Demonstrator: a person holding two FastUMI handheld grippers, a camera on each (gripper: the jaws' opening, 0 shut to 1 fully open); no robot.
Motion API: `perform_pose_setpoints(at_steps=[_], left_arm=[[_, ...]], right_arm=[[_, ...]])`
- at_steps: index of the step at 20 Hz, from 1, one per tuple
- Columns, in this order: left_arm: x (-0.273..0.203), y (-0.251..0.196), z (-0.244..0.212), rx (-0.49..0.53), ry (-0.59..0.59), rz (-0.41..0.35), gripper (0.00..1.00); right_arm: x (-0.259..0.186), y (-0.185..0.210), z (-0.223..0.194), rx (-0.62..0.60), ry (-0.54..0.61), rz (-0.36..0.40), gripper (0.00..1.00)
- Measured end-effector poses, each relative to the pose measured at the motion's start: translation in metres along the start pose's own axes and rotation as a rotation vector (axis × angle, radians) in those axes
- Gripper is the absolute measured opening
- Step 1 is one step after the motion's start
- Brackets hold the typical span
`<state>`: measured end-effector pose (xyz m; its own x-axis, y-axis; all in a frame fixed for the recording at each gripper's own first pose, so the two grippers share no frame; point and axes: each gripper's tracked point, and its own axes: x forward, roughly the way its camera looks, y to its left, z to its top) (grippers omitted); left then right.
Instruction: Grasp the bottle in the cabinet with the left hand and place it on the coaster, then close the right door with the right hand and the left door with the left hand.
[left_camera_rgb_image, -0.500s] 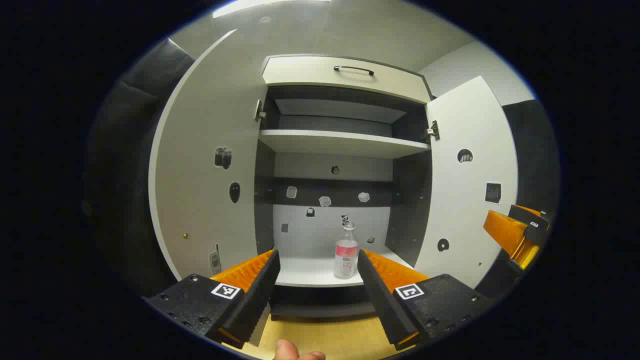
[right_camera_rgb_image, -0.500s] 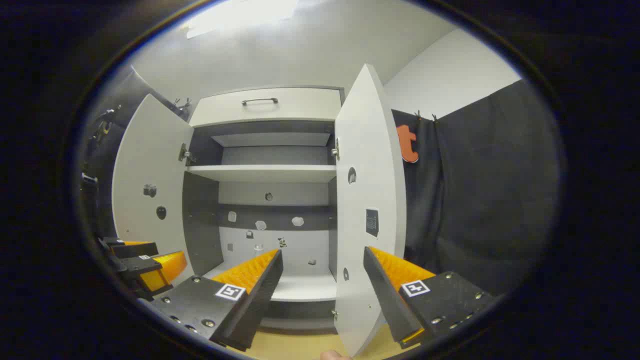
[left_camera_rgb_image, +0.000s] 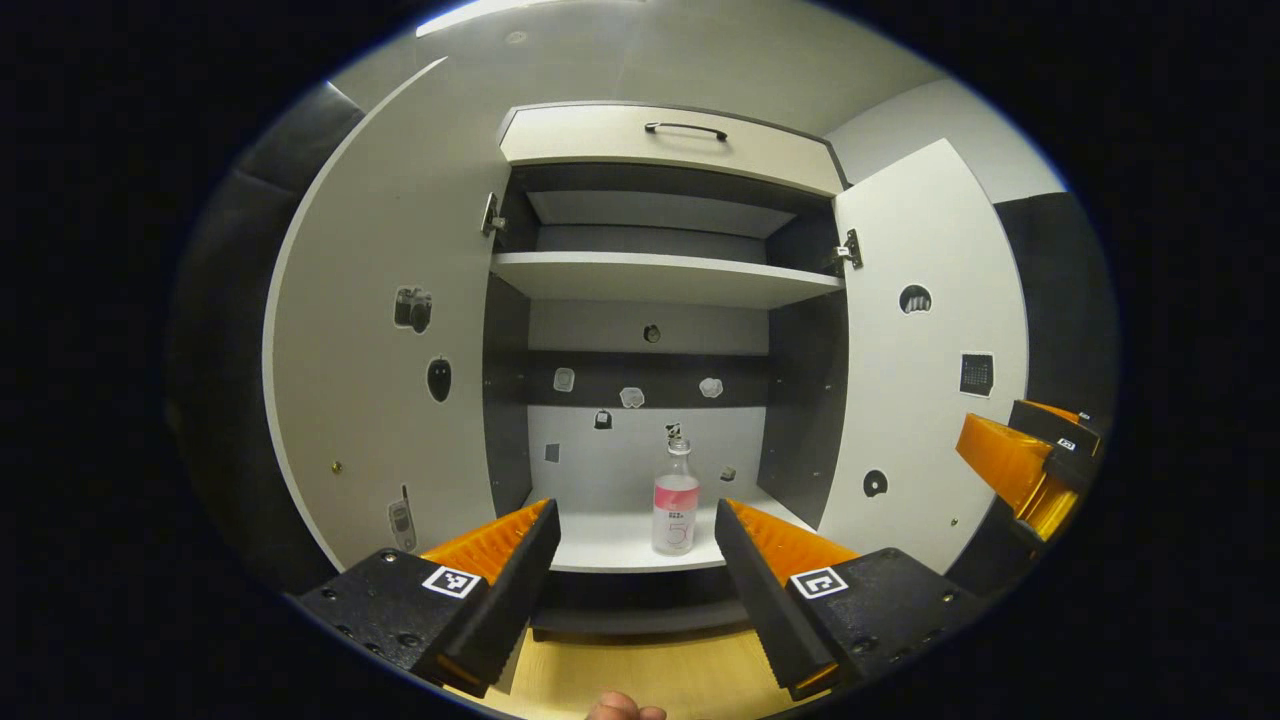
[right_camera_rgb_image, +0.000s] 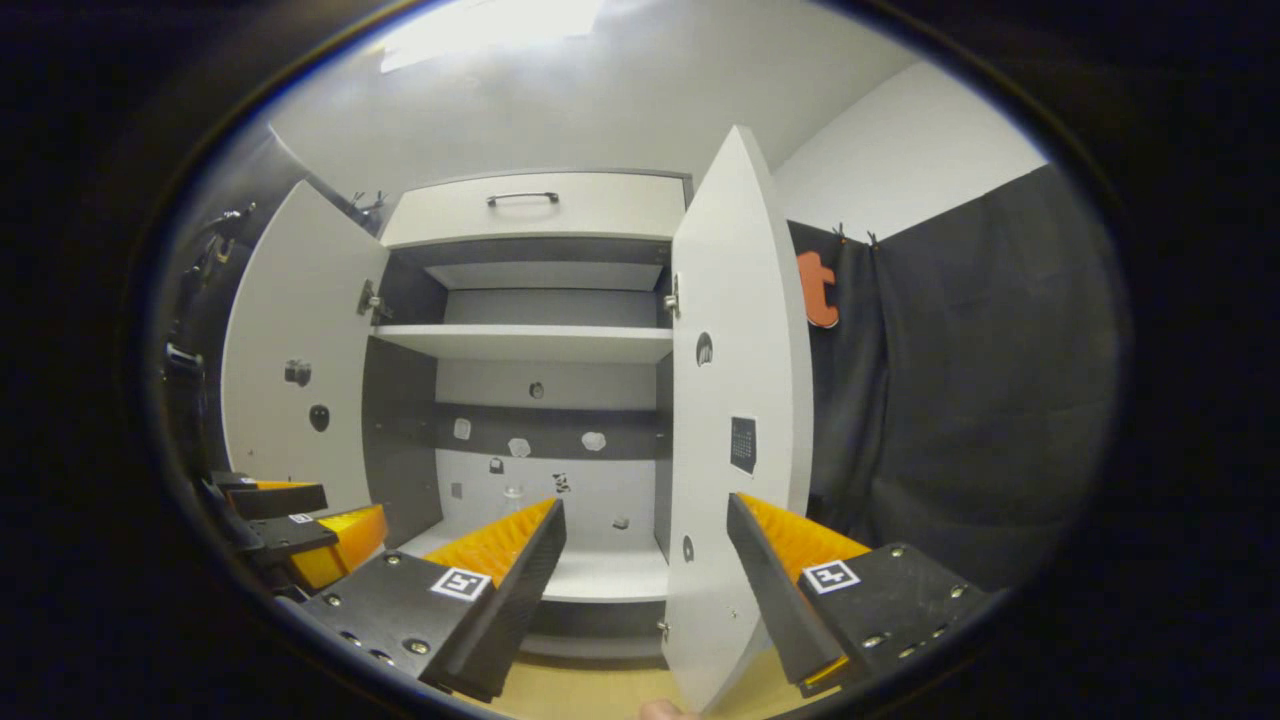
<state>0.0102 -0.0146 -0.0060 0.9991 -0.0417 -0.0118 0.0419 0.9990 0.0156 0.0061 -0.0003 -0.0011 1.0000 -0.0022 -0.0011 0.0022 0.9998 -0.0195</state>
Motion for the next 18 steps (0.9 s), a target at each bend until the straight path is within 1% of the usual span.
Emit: perform_pose_setpoints(at_steps=[4,7,8,9,10,11,12,17,18], left_arm=[[0.011,0.004,-0.004,0.017,0.004,0.001,0.96],[0.032,0.000,-0.019,0.005,0.037,-0.023,0.96],[0.043,-0.001,-0.022,-0.003,0.043,-0.033,0.96],[0.054,-0.004,-0.027,-0.012,0.049,-0.040,0.94],[0.067,-0.007,-0.031,-0.017,0.054,-0.048,0.96],[0.080,-0.008,-0.036,-0.018,0.066,-0.051,0.96],[0.093,-0.010,-0.041,-0.014,0.079,-0.053,0.96],[0.160,-0.030,-0.066,-0.033,0.093,-0.114,0.97],[0.172,-0.033,-0.072,-0.036,0.100,-0.120,0.97]], right_arm=[[0.006,0.005,-0.001,-0.003,0.001,0.006,0.98],[0.005,0.006,-0.002,0.001,0.006,0.002,0.98],[0.003,0.004,-0.002,-0.003,0.005,-0.007,0.98],[0.002,0.000,-0.001,-0.007,0.003,-0.018,0.97],[0.001,-0.003,-0.001,-0.012,0.002,-0.029,0.97],[0.000,-0.006,-0.001,-0.015,0.004,-0.041,0.93],[-0.002,-0.009,0.000,-0.016,0.004,-0.053,0.97],[-0.010,-0.028,0.002,-0.027,-0.003,-0.119,0.97],[-0.011,-0.030,0.002,-0.027,-0.003,-0.125,0.94]])
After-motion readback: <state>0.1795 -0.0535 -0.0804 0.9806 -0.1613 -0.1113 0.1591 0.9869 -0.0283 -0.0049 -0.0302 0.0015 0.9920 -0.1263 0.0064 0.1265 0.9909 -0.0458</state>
